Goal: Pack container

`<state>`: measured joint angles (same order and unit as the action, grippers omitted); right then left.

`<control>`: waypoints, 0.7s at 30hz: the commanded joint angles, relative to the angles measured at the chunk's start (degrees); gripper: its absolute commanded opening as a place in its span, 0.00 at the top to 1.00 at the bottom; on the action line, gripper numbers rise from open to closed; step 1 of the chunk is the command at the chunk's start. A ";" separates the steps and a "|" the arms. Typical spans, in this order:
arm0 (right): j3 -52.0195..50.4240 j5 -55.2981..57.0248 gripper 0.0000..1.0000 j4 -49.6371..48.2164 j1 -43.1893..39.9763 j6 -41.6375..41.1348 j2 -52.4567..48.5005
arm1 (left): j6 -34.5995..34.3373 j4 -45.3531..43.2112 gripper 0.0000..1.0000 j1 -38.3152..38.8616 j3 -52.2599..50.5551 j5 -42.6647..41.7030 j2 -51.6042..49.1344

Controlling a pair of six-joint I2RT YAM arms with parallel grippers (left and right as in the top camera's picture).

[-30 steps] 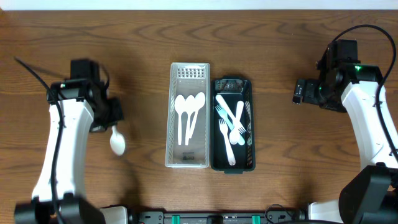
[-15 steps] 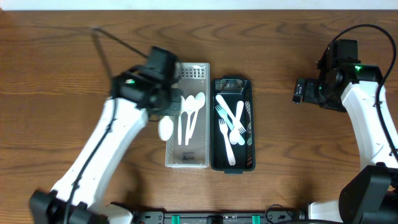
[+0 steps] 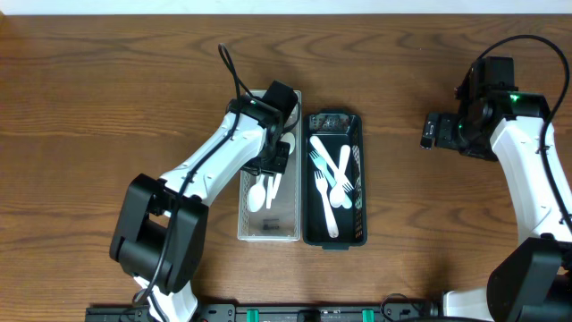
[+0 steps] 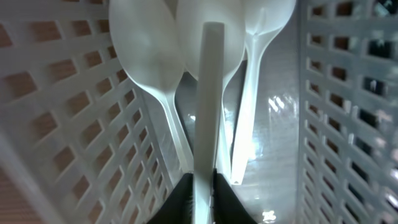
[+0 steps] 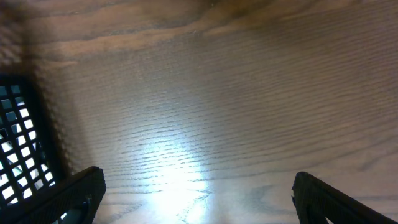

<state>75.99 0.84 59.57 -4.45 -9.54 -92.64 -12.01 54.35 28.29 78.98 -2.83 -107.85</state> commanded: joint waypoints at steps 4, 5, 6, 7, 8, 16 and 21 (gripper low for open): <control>-0.07 -0.22 0.01 0.09 -0.20 0.94 -0.42 | -0.26 -0.02 0.65 0.09 0.26 0.28 0.66; -0.07 -0.22 0.01 0.07 -0.20 0.92 -0.42 | 0.20 0.11 0.65 0.07 0.50 0.28 0.92; -0.07 -0.24 0.01 0.02 -0.20 0.94 -0.42 | 0.79 0.26 0.64 0.09 0.96 0.28 1.42; -0.07 -0.22 0.01 -0.02 -0.20 1.09 -0.42 | 0.76 0.72 0.65 0.09 1.60 0.28 2.10; -0.07 -0.22 0.01 -0.07 -0.20 1.09 -0.42 | 0.79 1.27 0.64 0.09 2.36 0.28 2.93; -0.04 -1.14 0.01 -4.13 0.28 1.99 -0.39 | 1.66 2.82 0.45 -3.41 5.55 6.69 15.41; -0.02 -3.80 0.01 -13.92 3.67 2.25 -0.24 | 1.88 1.09 0.02 -10.82 5.55 10.45 20.11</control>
<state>75.94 -0.78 48.56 -3.31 -8.40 -92.64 -10.50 56.16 21.45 84.14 3.29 -88.75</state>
